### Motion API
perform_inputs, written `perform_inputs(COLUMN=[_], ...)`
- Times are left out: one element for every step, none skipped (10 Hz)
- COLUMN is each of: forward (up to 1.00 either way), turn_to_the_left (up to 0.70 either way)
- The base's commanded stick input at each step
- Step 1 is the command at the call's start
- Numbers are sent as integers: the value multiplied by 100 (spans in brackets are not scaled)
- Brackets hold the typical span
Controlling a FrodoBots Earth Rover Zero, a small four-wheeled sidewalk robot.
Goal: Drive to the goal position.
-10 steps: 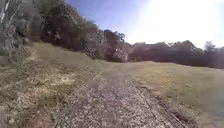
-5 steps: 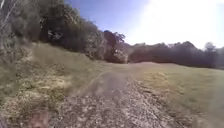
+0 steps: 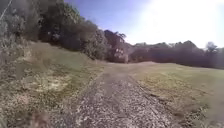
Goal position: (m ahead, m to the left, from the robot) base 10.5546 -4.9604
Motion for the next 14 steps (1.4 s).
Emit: perform_inputs(forward=[50, 50, 50, 50, 50, 50, 50, 50, 50, 50, 50, 50, 50, 50], turn_to_the_left=[0, 0, 0, 0, 0, 0, 0, 0, 0, 0, 0, 0, 0, 0])
